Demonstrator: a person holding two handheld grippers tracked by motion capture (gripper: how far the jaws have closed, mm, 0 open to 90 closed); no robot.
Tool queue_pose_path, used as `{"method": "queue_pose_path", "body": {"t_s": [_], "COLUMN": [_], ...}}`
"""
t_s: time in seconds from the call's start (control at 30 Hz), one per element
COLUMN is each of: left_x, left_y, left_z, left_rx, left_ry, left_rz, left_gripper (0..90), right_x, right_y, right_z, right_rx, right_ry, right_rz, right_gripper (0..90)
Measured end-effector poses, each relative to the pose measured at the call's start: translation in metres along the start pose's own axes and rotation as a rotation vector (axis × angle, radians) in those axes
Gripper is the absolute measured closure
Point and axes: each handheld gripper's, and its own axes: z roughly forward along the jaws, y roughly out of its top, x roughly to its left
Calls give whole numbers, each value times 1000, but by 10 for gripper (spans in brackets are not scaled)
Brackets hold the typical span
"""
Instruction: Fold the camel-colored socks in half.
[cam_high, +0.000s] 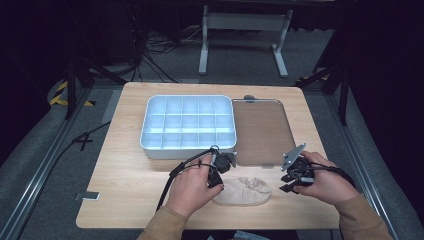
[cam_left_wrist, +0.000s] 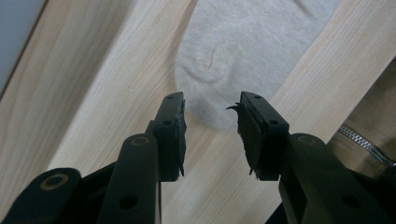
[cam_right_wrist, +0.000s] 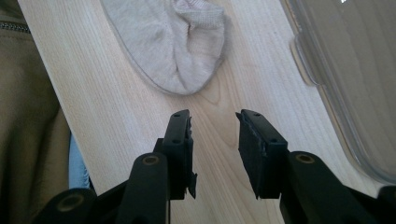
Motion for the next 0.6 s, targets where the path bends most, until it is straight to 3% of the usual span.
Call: {"method": "queue_pose_path", "body": {"t_s": [0.17, 0.4, 0.6], "left_x": [3, 10, 10], "left_y": [3, 1, 3], "left_z": [11, 24, 31], "left_rx": [39, 76, 93], "left_ry": [7, -2, -15], "left_rz": [-2, -44, -40], "left_gripper": [621, 618, 627], "right_x": [4, 5, 4], "right_y": [4, 5, 6], "right_z": [4, 7, 11], "right_rx": [13, 16, 25], "right_ry": [5, 15, 17], "right_rz": [-9, -14, -30], "right_gripper": [637, 628, 626]}}
